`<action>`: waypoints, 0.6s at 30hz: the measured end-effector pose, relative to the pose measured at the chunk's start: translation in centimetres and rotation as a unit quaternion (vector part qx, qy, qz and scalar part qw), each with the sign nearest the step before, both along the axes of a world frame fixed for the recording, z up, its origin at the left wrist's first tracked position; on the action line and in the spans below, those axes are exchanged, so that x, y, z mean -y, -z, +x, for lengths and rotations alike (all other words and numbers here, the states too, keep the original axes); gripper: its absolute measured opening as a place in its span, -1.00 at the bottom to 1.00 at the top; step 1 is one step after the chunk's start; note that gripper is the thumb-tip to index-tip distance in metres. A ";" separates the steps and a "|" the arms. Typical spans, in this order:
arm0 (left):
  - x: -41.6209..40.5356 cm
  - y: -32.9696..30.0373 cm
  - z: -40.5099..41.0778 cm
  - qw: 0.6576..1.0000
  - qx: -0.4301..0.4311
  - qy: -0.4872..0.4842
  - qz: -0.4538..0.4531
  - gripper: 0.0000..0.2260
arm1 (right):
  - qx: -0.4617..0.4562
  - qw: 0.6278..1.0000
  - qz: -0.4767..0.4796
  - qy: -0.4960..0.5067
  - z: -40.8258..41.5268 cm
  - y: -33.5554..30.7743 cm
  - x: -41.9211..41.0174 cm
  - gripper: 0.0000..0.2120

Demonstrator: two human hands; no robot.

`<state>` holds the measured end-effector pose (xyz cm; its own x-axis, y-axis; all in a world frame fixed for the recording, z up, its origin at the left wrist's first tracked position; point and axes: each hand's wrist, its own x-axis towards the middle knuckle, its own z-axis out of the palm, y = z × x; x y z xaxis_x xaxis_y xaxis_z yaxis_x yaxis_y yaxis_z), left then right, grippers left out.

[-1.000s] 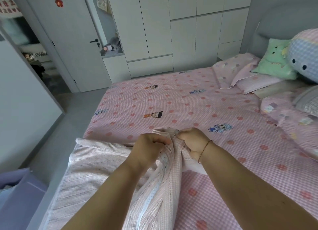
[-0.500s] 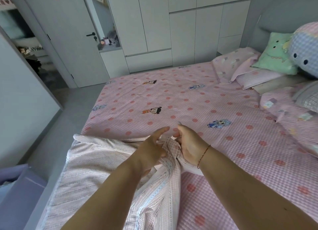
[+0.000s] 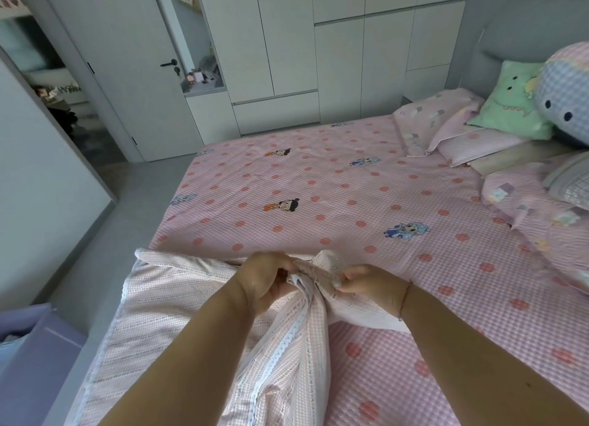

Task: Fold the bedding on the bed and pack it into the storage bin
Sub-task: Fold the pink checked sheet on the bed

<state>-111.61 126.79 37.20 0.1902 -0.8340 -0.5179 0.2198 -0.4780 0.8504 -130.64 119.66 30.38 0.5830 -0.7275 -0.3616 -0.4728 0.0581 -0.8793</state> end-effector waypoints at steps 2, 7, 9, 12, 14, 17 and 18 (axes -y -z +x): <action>0.0 -0.1 -0.5 0.999 -0.025 -0.030 -0.003 -0.78 | 0.016 0.999 -0.015 0.030 -0.6 0.4 0.0 -0.73; 0.1 0.4 -1.3 1.000 0.000 0.000 -0.013 -0.70 | 0.070 0.988 -0.113 0.072 0.5 -1.4 0.1 -0.67; -0.1 0.5 -1.5 0.999 0.029 0.032 -0.020 -0.83 | 0.091 0.986 -0.121 0.074 1.0 -2.0 0.3 -0.71; -0.4 0.7 -1.4 0.998 0.018 0.034 -0.042 -0.77 | 0.106 0.987 -0.078 0.089 1.2 -2.1 0.4 -0.78; -0.5 0.4 -0.8 0.998 -0.015 0.003 -0.056 -0.61 | 0.111 0.980 -0.024 0.164 0.9 -2.2 1.1 -0.75; -0.4 -0.4 0.4 0.995 -0.074 -0.019 -0.068 -0.50 | 0.056 0.961 0.027 0.270 0.1 -2.5 2.5 -0.84; -0.4 -0.9 0.5 0.994 -0.083 -0.017 -0.070 -0.50 | 0.028 0.963 0.030 0.268 0.0 -2.8 2.6 -0.85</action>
<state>-111.12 127.20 38.06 0.1407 -0.8948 -0.4237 0.3772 -0.3472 0.8586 -130.65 117.03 33.21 0.1501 -0.9080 -0.3911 -0.3123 0.3318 -0.8902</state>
